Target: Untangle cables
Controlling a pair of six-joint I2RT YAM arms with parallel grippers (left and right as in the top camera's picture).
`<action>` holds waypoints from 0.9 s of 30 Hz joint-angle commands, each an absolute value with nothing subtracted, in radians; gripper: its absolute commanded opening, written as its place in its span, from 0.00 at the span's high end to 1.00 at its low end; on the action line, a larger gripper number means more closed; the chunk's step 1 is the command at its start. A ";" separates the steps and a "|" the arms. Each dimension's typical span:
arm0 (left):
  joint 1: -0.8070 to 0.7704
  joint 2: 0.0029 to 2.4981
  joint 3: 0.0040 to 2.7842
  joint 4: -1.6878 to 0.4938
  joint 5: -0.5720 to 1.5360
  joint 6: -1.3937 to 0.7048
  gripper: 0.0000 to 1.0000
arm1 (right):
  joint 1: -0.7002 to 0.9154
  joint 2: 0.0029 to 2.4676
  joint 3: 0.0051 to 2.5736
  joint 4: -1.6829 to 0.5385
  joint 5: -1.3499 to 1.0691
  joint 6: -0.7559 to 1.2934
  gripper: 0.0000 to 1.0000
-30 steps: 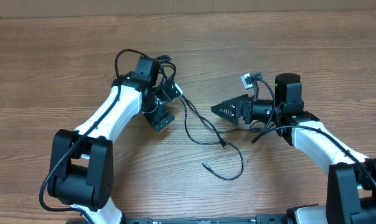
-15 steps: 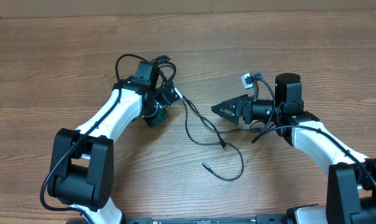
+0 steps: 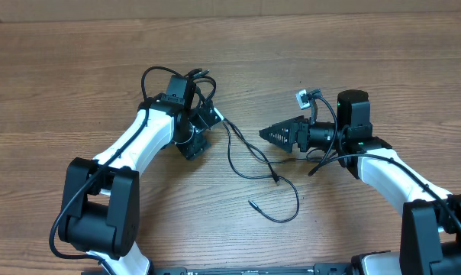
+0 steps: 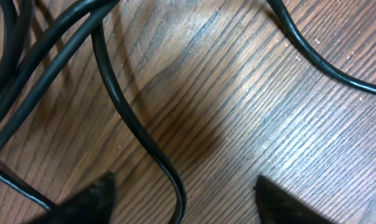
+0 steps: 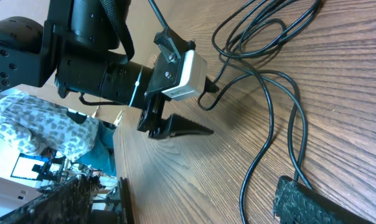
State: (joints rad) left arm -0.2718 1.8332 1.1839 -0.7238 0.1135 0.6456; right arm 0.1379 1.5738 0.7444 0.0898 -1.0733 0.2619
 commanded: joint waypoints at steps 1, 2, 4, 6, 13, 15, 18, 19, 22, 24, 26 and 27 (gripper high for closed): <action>-0.262 1.844 1.179 -0.707 0.123 0.632 0.19 | 0.136 1.566 0.748 0.094 -1.074 0.260 0.08; -0.262 1.844 1.179 -0.701 0.123 0.632 0.18 | 0.136 1.566 0.748 0.094 -1.074 0.260 0.08; -0.262 1.844 1.179 -0.697 0.123 0.632 0.17 | 0.136 1.566 0.748 0.094 -1.074 0.260 0.08; -0.262 1.844 1.179 -0.698 0.123 0.632 0.18 | 0.136 1.566 0.748 0.094 -1.074 0.260 0.08; -0.262 1.844 1.146 -0.678 0.123 0.632 0.26 | 0.136 1.566 0.748 0.094 -1.074 0.260 0.08; -0.262 1.844 1.146 -0.670 0.124 0.631 0.26 | 0.136 1.566 0.748 0.094 -1.074 0.261 0.08; -0.262 1.844 1.140 -0.667 0.125 0.628 0.28 | 0.136 1.566 0.748 0.090 -1.074 0.261 0.08; -0.262 1.844 1.136 -0.667 0.125 0.628 0.31 | 0.136 1.566 0.748 0.090 -1.074 0.261 0.08; -0.262 1.844 1.117 -0.662 0.125 0.628 0.35 | 0.136 1.566 0.748 0.091 -1.074 0.261 0.08; -0.262 1.844 1.099 -0.647 0.125 0.628 0.34 | 0.136 1.566 0.748 0.091 -1.074 0.261 0.08; -0.262 1.844 1.090 -0.639 0.124 0.628 0.42 | 0.136 1.566 0.748 0.091 -1.074 0.261 0.08; -0.262 1.844 1.090 -0.637 0.124 0.624 0.50 | 0.136 1.566 0.748 0.091 -1.074 0.261 0.08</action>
